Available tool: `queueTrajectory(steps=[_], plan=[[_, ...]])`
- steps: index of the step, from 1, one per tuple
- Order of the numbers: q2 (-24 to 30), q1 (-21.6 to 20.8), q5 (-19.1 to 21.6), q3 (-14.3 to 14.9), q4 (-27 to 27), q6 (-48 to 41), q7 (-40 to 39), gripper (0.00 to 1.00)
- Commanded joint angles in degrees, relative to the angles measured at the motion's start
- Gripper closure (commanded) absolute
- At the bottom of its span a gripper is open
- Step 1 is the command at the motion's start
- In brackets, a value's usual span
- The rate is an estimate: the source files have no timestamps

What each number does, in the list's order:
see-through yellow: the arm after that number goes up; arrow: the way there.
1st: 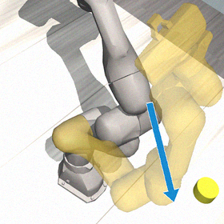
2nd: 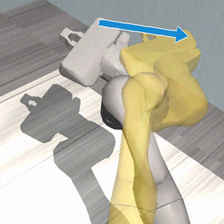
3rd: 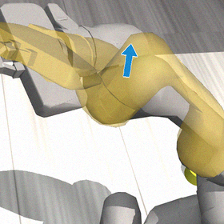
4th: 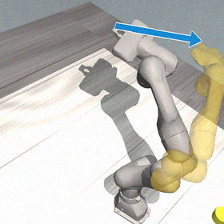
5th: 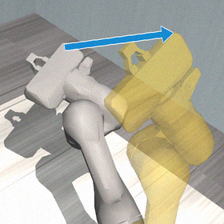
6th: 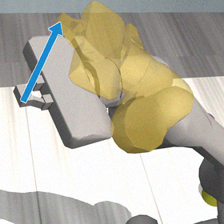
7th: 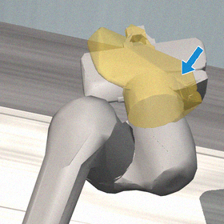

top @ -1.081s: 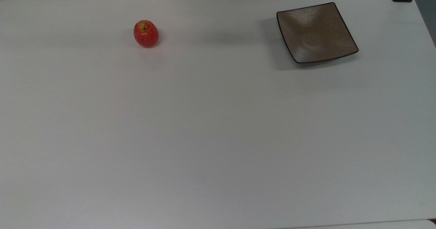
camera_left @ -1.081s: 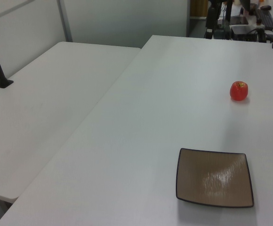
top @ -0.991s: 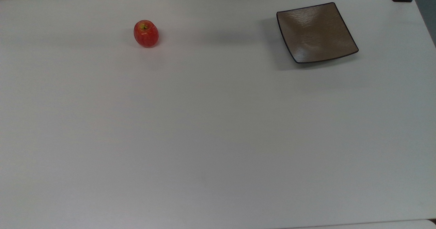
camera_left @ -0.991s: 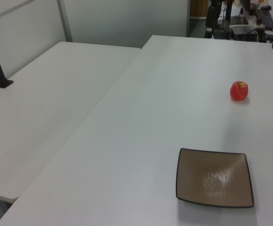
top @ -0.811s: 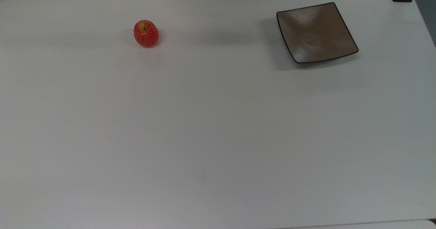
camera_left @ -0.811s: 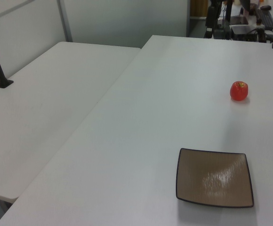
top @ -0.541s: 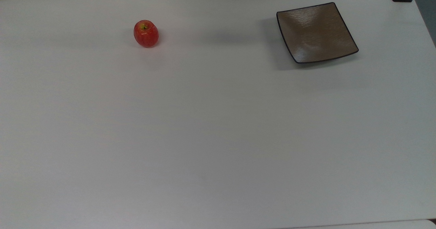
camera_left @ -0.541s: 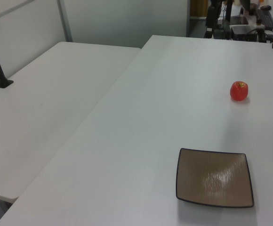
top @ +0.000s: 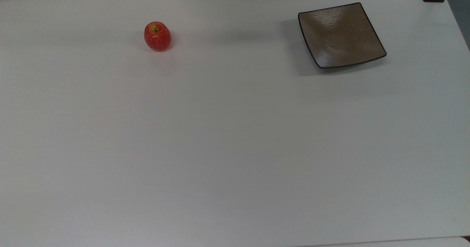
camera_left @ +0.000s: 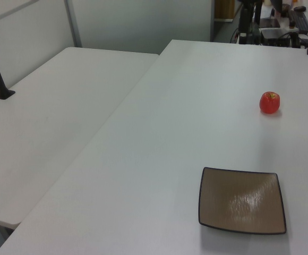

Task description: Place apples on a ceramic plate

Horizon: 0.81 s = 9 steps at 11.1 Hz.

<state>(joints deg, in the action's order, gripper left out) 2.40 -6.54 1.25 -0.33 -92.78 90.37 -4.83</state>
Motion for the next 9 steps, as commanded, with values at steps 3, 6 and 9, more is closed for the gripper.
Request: queueTrajectory(steps=[3,6,9], plan=[[2.34,1.35,-0.54,2.43,-4.58,-3.89,-7.56,0.00],[3.22,2.14,-2.39,7.17,-13.79,2.23,-12.13,0.00],[4.11,3.55,-6.60,7.98,-26.54,15.76,-12.13,0.00]])
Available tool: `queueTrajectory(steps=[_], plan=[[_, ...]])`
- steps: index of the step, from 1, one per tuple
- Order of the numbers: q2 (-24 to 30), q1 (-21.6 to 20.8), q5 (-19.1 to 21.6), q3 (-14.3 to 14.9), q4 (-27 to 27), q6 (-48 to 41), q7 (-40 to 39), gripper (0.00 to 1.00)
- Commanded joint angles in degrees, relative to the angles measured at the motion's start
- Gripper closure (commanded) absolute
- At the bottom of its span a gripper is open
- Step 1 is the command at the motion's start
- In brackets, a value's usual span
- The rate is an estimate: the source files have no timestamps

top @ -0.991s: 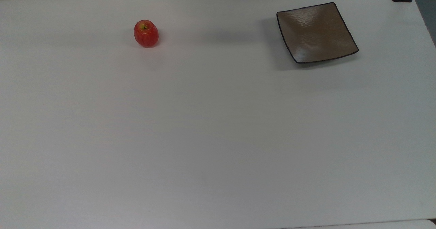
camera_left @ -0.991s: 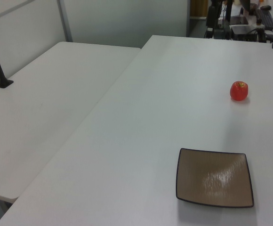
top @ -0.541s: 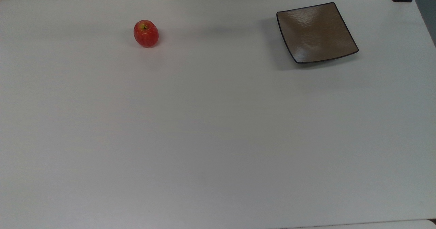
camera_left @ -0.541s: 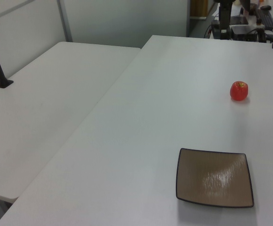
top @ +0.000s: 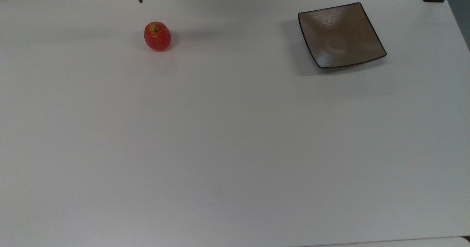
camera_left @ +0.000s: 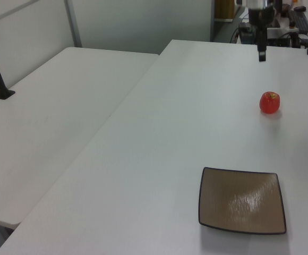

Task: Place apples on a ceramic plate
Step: 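Move the open gripper down over the red apple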

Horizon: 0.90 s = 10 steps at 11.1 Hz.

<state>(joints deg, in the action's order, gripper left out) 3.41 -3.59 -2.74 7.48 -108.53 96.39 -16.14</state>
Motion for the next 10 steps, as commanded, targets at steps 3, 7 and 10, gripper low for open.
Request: queueTrajectory(steps=[3,7,10], plan=[[3.00,2.71,-3.76,1.31,-18.63,19.87,-3.70,0.00],[3.00,2.80,-6.21,1.49,-26.27,28.38,-6.01,0.00],[3.09,2.72,-9.55,1.49,-30.85,33.93,-6.01,0.00]])
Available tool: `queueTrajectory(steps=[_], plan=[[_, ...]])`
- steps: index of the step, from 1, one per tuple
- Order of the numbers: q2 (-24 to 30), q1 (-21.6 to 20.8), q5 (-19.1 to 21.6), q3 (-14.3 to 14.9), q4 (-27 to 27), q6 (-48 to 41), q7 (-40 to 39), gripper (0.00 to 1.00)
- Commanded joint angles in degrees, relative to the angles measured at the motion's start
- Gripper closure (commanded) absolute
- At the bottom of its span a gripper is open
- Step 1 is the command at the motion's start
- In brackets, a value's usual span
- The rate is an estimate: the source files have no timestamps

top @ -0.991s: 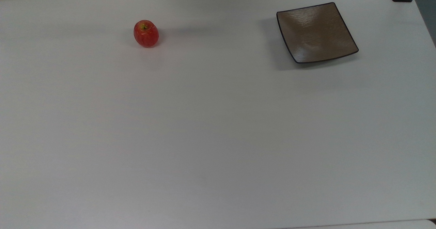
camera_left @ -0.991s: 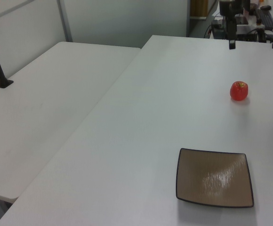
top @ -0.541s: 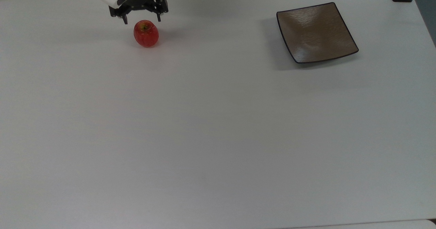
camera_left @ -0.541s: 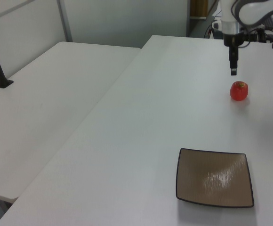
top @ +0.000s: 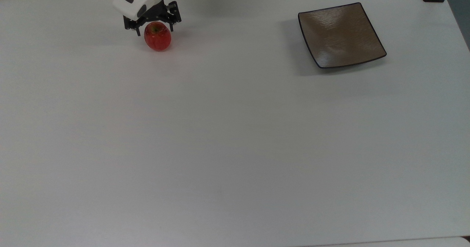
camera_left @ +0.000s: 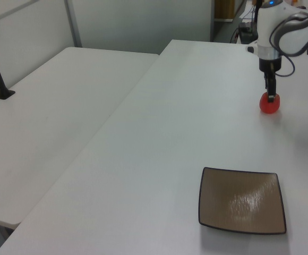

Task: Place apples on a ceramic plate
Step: 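Move the open gripper down over the red apple, then close the gripper around the red apple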

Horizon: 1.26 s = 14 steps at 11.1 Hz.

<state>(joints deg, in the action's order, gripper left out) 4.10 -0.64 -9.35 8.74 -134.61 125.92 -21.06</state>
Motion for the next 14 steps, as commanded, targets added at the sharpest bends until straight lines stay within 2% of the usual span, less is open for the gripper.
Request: queueTrajectory(steps=[1,6,7,8,11,12,14], plan=[[2.32,-0.24,-3.22,0.22,-6.01,6.43,-1.09,0.00],[1.79,-0.07,-4.62,0.22,-6.55,7.06,-1.09,0.00],[1.71,-0.07,-5.41,0.22,-6.55,6.97,-1.09,0.12],[1.71,0.11,-5.42,0.22,-6.55,6.97,-1.18,0.35],[1.88,0.37,-5.42,0.22,-6.55,6.97,-1.00,0.94],[1.88,0.37,-5.42,0.22,-6.46,6.71,-0.65,0.99],[2.06,0.29,-5.42,0.22,-6.20,6.27,-0.39,1.00]])
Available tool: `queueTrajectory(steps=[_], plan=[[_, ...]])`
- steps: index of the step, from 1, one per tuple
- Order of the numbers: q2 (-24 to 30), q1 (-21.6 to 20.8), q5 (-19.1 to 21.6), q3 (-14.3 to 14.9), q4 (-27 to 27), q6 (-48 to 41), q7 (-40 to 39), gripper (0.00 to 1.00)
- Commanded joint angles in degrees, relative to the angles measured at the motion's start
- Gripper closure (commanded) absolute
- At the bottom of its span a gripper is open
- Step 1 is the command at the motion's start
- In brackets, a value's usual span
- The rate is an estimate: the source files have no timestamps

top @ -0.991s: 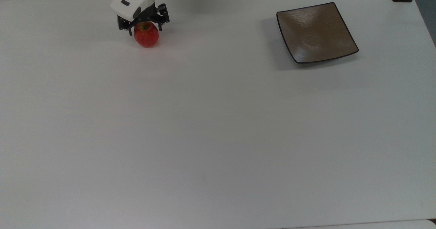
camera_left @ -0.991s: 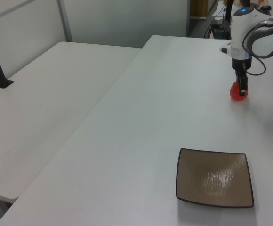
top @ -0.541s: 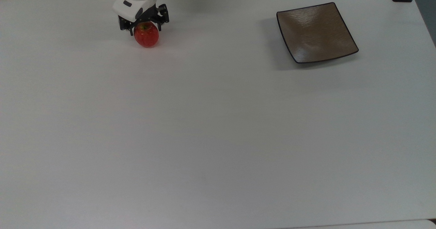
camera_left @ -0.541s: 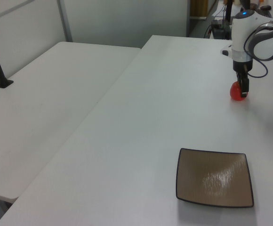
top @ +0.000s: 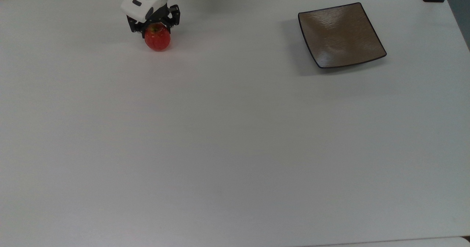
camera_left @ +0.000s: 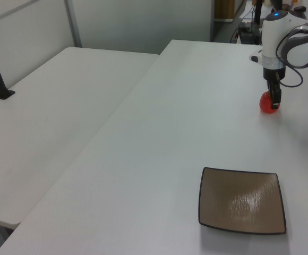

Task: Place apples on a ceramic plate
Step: 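Close the gripper around the red apple, then lift the apple and carry it toward the brown plate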

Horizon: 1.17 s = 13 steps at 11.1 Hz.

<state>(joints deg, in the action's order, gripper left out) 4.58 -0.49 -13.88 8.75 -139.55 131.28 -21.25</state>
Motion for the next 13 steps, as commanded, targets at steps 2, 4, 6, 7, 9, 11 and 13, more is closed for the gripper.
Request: queueTrajectory(steps=[2,4,6,7,9,11,13], plan=[[1.75,0.14,-0.89,0.22,-0.90,0.47,-0.10,1.00],[3.23,0.05,-0.28,0.13,1.89,-3.01,0.25,1.00],[4.64,-0.56,0.34,-0.13,7.68,-11.53,0.42,1.00],[4.65,-0.65,1.56,-0.31,11.98,-16.44,0.42,1.00],[4.56,-0.74,8.83,-0.57,22.17,-26.37,-0.10,1.00],[4.47,-0.92,12.89,-2.84,31.23,-35.61,-0.28,1.00],[4.47,-0.92,16.23,-7.41,36.70,-41.34,0.34,1.00]])
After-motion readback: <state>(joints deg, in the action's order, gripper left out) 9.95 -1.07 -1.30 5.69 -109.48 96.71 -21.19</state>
